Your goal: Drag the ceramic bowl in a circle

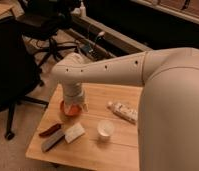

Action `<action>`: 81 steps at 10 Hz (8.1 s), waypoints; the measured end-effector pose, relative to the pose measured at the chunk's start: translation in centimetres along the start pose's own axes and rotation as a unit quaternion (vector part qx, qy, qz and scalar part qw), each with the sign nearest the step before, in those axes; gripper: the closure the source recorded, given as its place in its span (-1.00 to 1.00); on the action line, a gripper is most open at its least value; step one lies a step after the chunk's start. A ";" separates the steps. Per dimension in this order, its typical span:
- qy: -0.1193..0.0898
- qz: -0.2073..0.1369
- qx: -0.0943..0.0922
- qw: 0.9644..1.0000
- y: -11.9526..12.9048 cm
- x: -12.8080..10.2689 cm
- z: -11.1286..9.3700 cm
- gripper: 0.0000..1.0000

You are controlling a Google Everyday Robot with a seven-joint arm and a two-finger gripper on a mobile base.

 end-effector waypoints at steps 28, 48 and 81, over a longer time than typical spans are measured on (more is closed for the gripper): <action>-0.129 -0.075 -0.006 0.989 -3.5 -11.4 7.9 -0.30; -0.121 -0.169 0.024 0.978 3.2 -26.4 13.2 1.00; -0.170 -0.212 0.119 0.955 3.4 -26.5 10.5 1.00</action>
